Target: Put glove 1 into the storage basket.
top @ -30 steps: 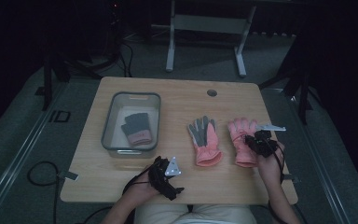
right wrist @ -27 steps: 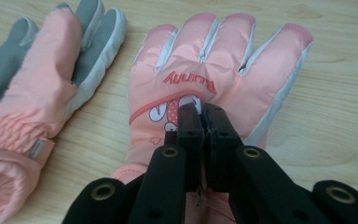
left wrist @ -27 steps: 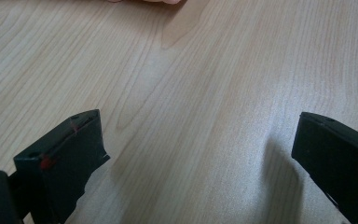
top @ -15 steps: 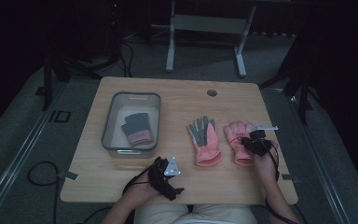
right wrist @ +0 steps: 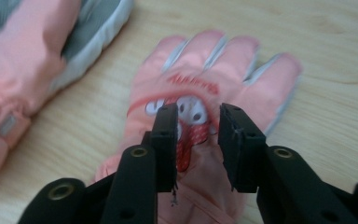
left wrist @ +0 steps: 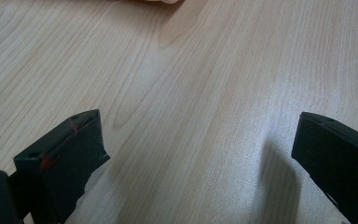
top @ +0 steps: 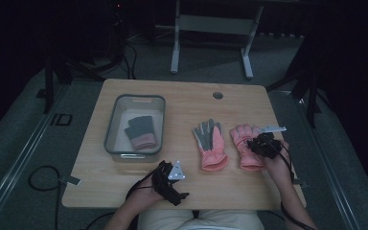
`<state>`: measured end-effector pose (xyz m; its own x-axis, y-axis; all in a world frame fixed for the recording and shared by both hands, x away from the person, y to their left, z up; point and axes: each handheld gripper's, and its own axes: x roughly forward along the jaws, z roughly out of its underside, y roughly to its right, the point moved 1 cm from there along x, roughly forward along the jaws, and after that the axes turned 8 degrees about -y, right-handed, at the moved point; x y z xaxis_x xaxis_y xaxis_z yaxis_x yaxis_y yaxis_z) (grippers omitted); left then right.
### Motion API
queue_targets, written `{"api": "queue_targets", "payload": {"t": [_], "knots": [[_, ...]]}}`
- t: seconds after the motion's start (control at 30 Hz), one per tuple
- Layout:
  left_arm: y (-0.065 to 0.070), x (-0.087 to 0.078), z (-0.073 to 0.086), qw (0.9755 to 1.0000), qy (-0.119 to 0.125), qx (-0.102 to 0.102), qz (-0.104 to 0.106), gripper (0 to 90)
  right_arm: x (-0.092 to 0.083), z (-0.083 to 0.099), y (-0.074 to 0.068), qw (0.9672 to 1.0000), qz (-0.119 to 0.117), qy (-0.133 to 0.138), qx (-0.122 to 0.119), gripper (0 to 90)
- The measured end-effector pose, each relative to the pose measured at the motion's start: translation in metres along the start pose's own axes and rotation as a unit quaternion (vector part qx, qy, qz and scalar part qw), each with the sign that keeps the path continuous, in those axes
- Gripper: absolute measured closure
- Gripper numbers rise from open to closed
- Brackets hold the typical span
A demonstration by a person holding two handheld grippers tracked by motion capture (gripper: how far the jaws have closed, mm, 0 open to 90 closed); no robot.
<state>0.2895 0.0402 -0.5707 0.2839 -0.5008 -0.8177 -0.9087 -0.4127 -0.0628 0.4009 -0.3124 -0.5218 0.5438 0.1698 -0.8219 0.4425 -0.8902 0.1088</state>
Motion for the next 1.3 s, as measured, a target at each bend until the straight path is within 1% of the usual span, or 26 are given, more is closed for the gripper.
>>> {"api": "queue_targets", "payload": {"t": [0.03, 0.07, 0.13, 0.17, 0.23, 0.27, 0.3, 0.33, 0.4, 0.43, 0.47, 0.5, 0.53, 0.63, 0.67, 0.77, 0.83, 0.87, 0.9, 1.0, 1.07, 1.13, 1.2, 1.3], "knots": [[0.000, 0.000, 0.000, 1.0000, 0.000, 0.000, 0.000, 1.8, 0.000, 0.000, 0.000, 1.0000, 0.000, 0.000, 0.000, 66.2], [0.001, 0.000, 0.000, 1.0000, 0.001, 0.000, 0.000, 1.8, 0.007, 0.003, 0.001, 0.9998, 0.001, -0.010, -0.015, 65.9], [0.001, 0.000, 0.000, 1.0000, 0.001, 0.000, 0.000, 1.8, 0.010, 0.004, 0.003, 0.9998, -0.006, -0.010, -0.017, 67.5], [0.001, 0.000, 0.000, 1.0000, 0.000, 0.000, 0.000, 1.8, 0.011, 0.005, 0.005, 0.9998, -0.011, -0.009, -0.011, 69.1], [0.001, 0.001, 0.000, 1.0000, -0.001, 0.000, -0.001, 1.8, 0.013, 0.006, 0.005, 0.9998, -0.012, -0.008, -0.009, 73.6], [0.001, 0.001, 0.000, 1.0000, -0.001, 0.000, -0.001, 1.8, 0.013, 0.006, 0.005, 0.9998, -0.012, -0.008, -0.009, 73.6], [0.001, 0.001, 0.000, 1.0000, 0.000, 0.001, -0.001, 1.8, 0.014, 0.006, 0.005, 0.9999, -0.012, -0.008, -0.007, 76.0], [0.000, 0.000, 0.000, 1.0000, 0.000, 0.001, 0.000, 1.8, 0.015, 0.006, 0.003, 0.9999, -0.008, -0.009, -0.005, 80.3], [0.000, 0.000, 0.000, 1.0000, 0.001, 0.000, -0.001, 1.8, 0.016, 0.006, 0.003, 0.9998, -0.014, -0.011, 0.003, 83.4], [0.000, 0.000, 0.000, 1.0000, 0.001, 0.000, -0.001, 1.8, 0.016, 0.006, 0.003, 0.9998, -0.014, -0.011, 0.003, 83.4], [0.001, 0.000, 0.000, 1.0000, 0.002, 0.001, -0.004, 1.8, 0.016, 0.005, 0.005, 0.9996, -0.023, -0.012, 0.009, 84.6], [0.001, 0.000, 0.000, 1.0000, 0.002, 0.001, -0.004, 1.8, 0.016, 0.005, 0.005, 0.9996, -0.023, -0.012, 0.009, 84.6], [0.001, 0.000, 0.000, 1.0000, 0.006, 0.000, -0.004, 1.8, 0.014, 0.003, 0.007, 0.9994, -0.029, -0.013, 0.013, 85.8], [0.002, 0.000, -0.001, 1.0000, 0.002, 0.001, -0.003, 1.8, 0.010, 0.001, 0.009, 0.9993, -0.032, -0.010, 0.016, 86.6], [0.001, 0.000, -0.001, 1.0000, 0.002, 0.001, -0.002, 1.8, 0.003, -0.002, 0.009, 0.9993, -0.029, -0.003, 0.021, 87.0], [0.001, 0.000, 0.000, 1.0000, 0.002, 0.000, -0.002, 1.8, -0.008, -0.009, 0.008, 0.9992, -0.025, 0.010, 0.029, 87.1], [0.001, 0.000, 0.000, 1.0000, 0.002, 0.000, -0.003, 1.8, -0.012, -0.012, 0.008, 0.9991, -0.024, 0.013, 0.031, 87.1], [0.001, 0.000, 0.000, 1.0000, 0.002, 0.000, -0.003, 1.8, -0.017, -0.015, 0.007, 0.9991, -0.024, 0.017, 0.031, 87.1], [0.002, 0.000, -0.001, 1.0000, 0.004, 0.001, -0.007, 1.8, -0.028, -0.022, 0.003, 0.9992, -0.013, 0.025, 0.029, 87.1], [0.002, 0.000, -0.001, 1.0000, 0.002, 0.002, -0.007, 1.8, -0.043, -0.032, -0.001, 0.9984, -0.010, 0.041, 0.036, 87.0], [0.002, 0.000, -0.001, 1.0000, 0.004, -0.001, -0.006, 1.8, -0.052, -0.039, -0.006, 0.9980, -0.004, 0.051, 0.038, 87.1], [0.001, 0.000, -0.001, 1.0000, 0.002, 0.000, -0.006, 1.8, -0.060, -0.047, -0.012, 0.9975, -0.006, 0.060, 0.037, 87.0], [0.001, 0.000, -0.001, 1.0000, 0.002, 0.000, -0.006, 1.8, -0.068, -0.054, -0.020, 0.9970, -0.002, 0.071, 0.032, 87.0], [0.002, 0.000, -0.001, 1.0000, 0.003, 0.001, -0.008, 1.8, -0.080, -0.063, -0.029, 0.9954, -0.011, 0.090, 0.030, 86.9]]}}
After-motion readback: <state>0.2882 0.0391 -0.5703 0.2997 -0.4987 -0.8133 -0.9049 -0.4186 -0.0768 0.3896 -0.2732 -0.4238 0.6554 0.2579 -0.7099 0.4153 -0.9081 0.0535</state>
